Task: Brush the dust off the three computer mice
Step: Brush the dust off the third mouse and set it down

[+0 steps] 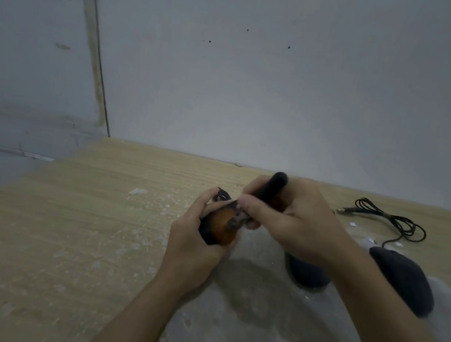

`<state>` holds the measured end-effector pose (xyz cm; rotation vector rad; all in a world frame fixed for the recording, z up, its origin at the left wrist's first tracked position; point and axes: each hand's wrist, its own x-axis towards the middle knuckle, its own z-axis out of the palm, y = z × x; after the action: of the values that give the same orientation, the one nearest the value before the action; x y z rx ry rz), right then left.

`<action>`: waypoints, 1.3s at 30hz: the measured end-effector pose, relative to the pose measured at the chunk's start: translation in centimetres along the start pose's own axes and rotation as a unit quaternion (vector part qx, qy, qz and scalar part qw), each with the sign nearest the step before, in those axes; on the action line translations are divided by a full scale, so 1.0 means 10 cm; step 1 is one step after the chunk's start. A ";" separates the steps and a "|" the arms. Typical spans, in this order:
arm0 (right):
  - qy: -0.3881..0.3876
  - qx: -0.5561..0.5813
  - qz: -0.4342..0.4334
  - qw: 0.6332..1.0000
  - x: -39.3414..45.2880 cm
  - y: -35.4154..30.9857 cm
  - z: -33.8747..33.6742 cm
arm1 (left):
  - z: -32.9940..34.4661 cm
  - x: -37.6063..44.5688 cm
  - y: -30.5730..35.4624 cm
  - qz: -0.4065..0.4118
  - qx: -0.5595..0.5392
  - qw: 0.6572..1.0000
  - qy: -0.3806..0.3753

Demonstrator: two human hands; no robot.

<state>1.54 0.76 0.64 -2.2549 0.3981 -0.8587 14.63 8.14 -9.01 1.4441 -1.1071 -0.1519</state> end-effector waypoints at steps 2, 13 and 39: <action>-0.002 -0.011 0.000 1.000 0.01 0.00 -0.01 | 0.00 0.00 0.02 -0.004 -0.005 1.000 0.004; -0.025 0.003 -0.001 1.000 0.00 -0.02 0.14 | 0.00 0.00 0.02 0.001 -0.002 1.000 0.002; 0.058 0.004 0.014 0.998 0.03 0.26 -0.16 | -0.07 0.00 0.09 -0.091 -0.088 0.992 0.028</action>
<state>0.54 -2.03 -0.09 -2.1933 0.4771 -0.9767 14.61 8.83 -8.07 1.3807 -0.8928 -0.3290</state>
